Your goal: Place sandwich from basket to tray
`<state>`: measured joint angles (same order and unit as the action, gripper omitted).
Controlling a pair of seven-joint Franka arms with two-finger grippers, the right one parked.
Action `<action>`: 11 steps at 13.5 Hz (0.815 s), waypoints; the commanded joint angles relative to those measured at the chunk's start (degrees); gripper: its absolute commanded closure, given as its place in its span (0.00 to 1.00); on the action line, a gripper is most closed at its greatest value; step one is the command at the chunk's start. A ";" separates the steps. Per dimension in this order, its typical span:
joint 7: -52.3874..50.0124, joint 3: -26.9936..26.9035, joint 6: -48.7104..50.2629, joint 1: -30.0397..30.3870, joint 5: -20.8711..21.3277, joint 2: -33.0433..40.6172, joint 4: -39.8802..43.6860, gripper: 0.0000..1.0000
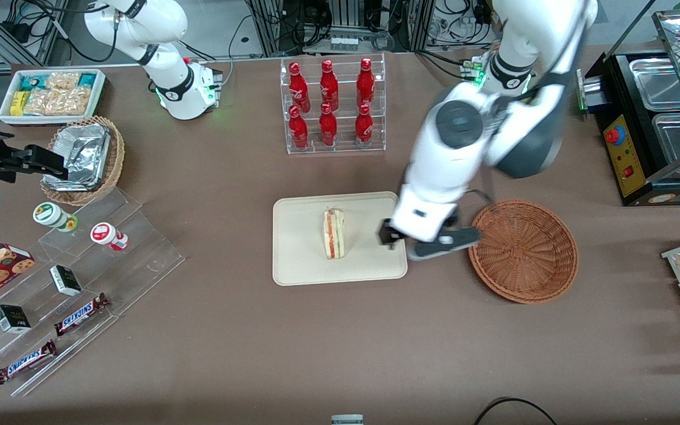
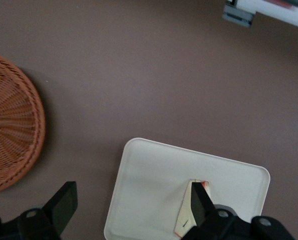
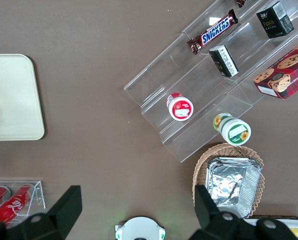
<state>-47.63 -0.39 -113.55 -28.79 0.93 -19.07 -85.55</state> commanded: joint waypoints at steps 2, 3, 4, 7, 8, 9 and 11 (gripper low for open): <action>9.46 0.83 3.23 7.76 -1.62 10.97 -9.73 0.00; 13.06 0.74 5.77 9.09 -2.16 12.03 -9.73 0.00; 16.14 0.74 7.19 11.89 -2.42 13.08 -9.64 0.00; 25.71 0.74 13.07 17.26 -3.31 15.81 -9.38 0.00; 28.97 0.74 14.49 18.76 -3.22 16.78 -9.46 0.00; 31.52 0.65 15.20 19.99 -3.22 17.57 -9.55 0.00; 34.18 0.65 15.73 21.58 -2.61 17.49 -8.50 0.00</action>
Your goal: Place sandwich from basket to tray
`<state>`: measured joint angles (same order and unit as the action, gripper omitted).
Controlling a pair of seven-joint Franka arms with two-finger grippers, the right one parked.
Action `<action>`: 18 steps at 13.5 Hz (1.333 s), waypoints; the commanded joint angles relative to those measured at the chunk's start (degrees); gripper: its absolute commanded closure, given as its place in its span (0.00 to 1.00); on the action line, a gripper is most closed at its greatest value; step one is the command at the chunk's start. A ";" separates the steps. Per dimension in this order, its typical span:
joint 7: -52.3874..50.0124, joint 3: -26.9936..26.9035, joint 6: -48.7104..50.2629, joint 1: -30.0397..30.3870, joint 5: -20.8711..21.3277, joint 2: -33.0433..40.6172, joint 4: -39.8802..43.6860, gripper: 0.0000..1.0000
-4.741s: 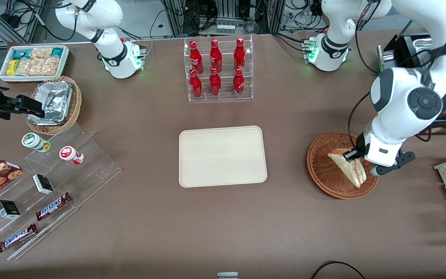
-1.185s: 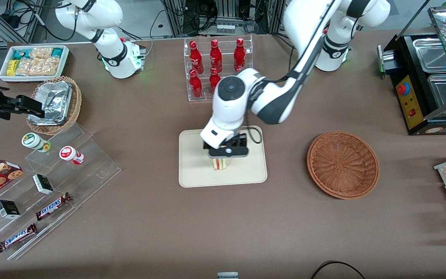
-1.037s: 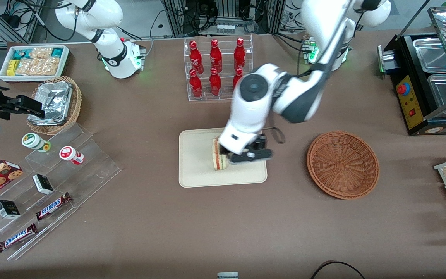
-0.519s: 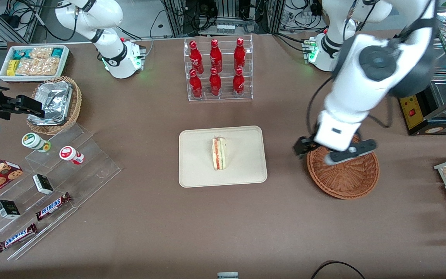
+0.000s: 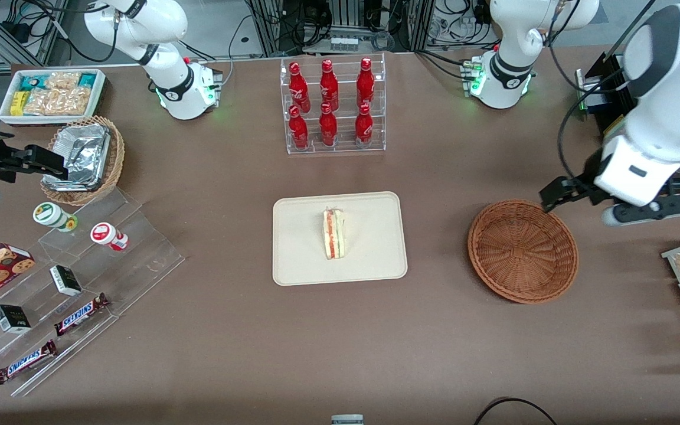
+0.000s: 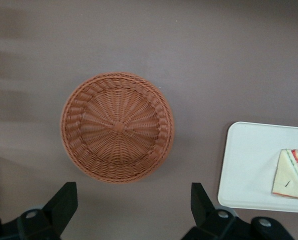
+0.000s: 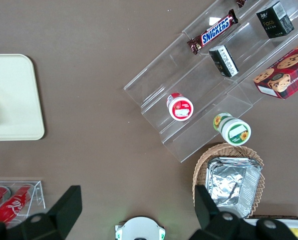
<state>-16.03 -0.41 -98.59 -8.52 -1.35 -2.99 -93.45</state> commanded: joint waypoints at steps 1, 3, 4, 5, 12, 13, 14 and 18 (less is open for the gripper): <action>4.06 0.68 0.86 1.84 0.03 0.88 0.89 0.00; 10.72 0.68 0.95 3.33 0.12 0.70 1.60 0.00; 13.72 0.50 1.04 3.68 0.12 0.88 1.61 0.00; 15.66 -0.19 1.38 4.30 0.12 1.05 1.52 0.00; 17.78 -0.29 5.59 7.01 3.55 2.19 2.22 0.00; 19.79 -0.29 6.22 7.20 3.46 2.98 1.79 0.00; 21.12 -0.38 7.00 7.46 3.37 4.03 1.00 0.00; 19.29 -0.29 8.33 7.91 2.76 5.45 0.81 0.00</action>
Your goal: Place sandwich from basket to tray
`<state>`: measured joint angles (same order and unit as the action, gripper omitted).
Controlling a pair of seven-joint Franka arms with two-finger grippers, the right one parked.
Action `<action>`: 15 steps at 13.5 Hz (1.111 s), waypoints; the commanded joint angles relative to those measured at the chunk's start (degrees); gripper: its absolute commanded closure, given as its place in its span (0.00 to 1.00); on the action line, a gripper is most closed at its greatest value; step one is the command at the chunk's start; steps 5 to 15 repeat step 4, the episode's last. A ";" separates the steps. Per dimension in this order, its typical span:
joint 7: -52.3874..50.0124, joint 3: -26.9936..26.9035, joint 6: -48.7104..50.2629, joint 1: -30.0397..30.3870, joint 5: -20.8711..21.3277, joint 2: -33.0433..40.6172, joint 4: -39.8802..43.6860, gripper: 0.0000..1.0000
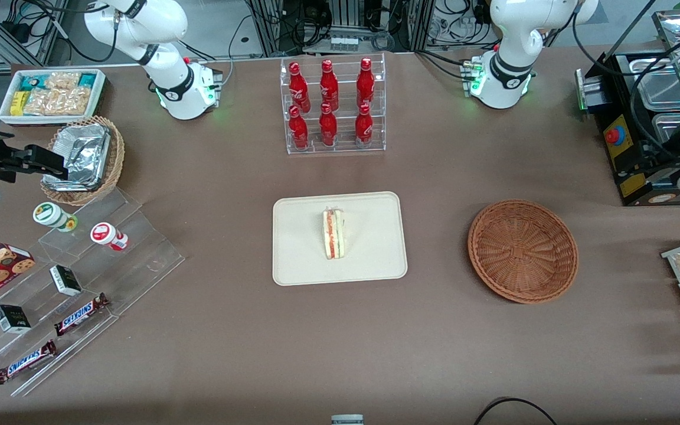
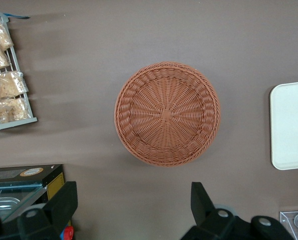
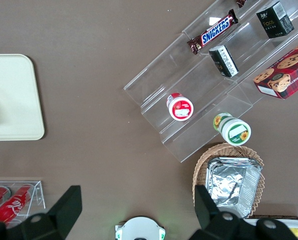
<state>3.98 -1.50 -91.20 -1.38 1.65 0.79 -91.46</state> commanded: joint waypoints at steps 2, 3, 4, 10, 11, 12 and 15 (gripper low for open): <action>-3.09 0.71 1.20 0.68 -2.44 1.50 -0.13 0.00; -3.88 0.71 1.29 0.67 -2.53 1.58 -0.03 0.00; -3.89 0.71 1.20 0.67 -2.62 1.58 0.23 0.00; -3.89 0.71 1.20 0.67 -2.62 1.58 0.23 0.00; -3.89 0.71 1.20 0.67 -2.62 1.58 0.23 0.00; -3.89 0.71 1.20 0.67 -2.62 1.58 0.23 0.00; -3.89 0.71 1.20 0.67 -2.62 1.58 0.23 0.00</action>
